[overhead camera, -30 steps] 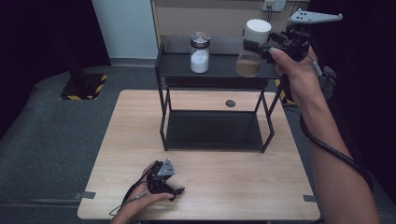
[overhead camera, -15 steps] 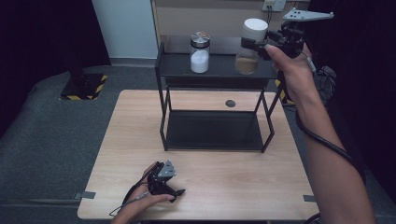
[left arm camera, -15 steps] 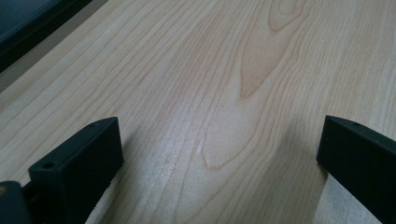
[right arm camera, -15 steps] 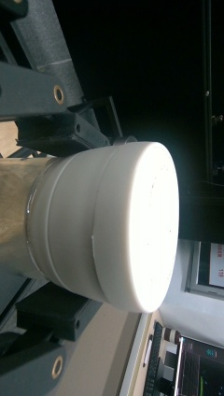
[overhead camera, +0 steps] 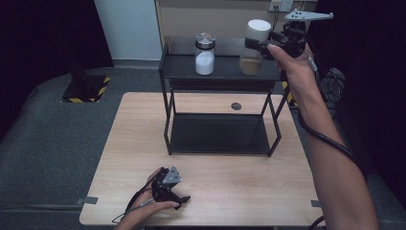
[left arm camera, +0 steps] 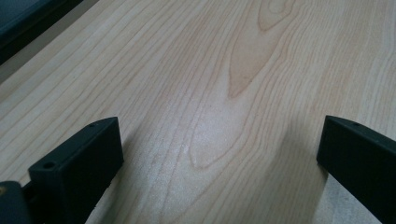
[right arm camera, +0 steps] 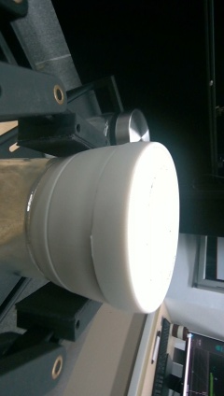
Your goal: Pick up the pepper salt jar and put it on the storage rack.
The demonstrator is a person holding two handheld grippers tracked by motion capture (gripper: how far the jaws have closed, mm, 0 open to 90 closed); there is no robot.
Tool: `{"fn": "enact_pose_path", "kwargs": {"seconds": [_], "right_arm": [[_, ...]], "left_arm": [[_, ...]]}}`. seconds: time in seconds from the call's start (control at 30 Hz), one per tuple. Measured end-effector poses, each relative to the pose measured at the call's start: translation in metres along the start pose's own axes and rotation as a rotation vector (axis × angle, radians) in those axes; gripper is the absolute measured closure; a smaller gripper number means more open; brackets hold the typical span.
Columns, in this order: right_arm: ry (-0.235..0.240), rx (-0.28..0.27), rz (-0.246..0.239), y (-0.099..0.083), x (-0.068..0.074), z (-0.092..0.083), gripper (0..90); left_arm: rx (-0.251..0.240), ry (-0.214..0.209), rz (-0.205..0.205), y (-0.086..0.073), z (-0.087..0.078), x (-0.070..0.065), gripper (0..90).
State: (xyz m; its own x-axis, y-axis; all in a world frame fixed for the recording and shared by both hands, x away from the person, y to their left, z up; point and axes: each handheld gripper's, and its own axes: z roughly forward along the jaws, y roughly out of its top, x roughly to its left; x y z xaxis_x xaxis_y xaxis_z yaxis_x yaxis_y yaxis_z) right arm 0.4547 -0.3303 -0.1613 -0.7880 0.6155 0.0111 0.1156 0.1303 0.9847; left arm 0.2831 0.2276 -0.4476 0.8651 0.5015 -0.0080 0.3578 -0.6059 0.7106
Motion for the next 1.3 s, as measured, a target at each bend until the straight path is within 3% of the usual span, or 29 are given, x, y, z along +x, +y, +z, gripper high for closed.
{"fn": "enact_pose_path", "kwargs": {"seconds": [0.73, 1.3], "right_arm": [[-0.027, 0.042, 0.002, -0.005, -0.006, 0.020, 36.0], [-0.032, 0.038, -0.002, -0.007, -0.004, 0.020, 35.7]], "left_arm": [[0.000, -0.001, 0.002, 0.000, 0.000, 0.000, 0.0], [0.000, -0.002, 0.002, 0.000, 0.000, 0.000, 0.0]]}}
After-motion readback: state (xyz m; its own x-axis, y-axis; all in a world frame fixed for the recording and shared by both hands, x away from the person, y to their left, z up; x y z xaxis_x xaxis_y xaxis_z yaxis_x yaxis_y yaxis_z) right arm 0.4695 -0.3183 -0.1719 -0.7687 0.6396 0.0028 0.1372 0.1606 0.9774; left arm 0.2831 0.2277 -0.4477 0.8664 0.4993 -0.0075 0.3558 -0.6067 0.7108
